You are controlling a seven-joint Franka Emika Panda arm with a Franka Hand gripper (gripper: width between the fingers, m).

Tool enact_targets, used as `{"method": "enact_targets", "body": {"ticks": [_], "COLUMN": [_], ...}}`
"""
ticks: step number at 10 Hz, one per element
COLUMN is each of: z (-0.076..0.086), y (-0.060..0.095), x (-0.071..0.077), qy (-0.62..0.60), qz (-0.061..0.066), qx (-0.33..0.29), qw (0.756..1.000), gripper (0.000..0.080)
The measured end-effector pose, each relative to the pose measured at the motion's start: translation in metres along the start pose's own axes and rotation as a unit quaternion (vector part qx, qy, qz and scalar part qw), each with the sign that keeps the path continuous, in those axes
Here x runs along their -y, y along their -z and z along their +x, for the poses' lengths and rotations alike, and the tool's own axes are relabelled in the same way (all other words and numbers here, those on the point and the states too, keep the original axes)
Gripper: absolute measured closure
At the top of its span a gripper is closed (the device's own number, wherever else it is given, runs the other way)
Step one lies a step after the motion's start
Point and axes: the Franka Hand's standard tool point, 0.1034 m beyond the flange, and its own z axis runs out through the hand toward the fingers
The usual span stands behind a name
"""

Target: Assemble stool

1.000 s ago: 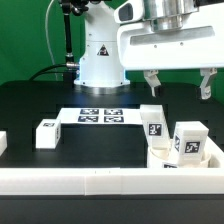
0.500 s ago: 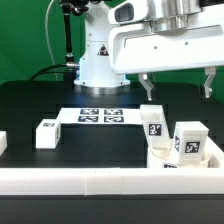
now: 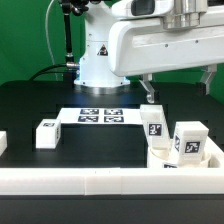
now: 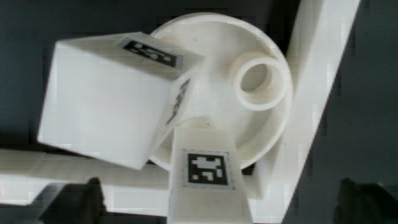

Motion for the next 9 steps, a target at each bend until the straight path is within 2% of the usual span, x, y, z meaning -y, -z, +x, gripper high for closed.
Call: {"method": "enact_targets", "body": {"ticks": [1, 3, 4, 6, 7, 9], "z": [0.000, -0.003, -0.003, -0.001, -0.001, -0.002], "y": [0.000, -0.006, -0.010, -0.011, -0.011, -0.011], "x": [-0.001, -0.012, -0.016, -0.022, -0.023, -0.028], "qy": [0.020, 0.183, 0.242, 0.324, 0.331, 0.401], "qz": [0.000, 0.002, 0.011, 0.011, 0.009, 0.005], "qx": [0.000, 0.008, 0.020, 0.021, 0.022, 0.026], "qw": [1.000, 0.983, 0.970, 0.946, 0.943, 0.916], "gripper": [0.0151, 0.0151, 0.0151, 0.0151, 0.0151, 0.0151]}}
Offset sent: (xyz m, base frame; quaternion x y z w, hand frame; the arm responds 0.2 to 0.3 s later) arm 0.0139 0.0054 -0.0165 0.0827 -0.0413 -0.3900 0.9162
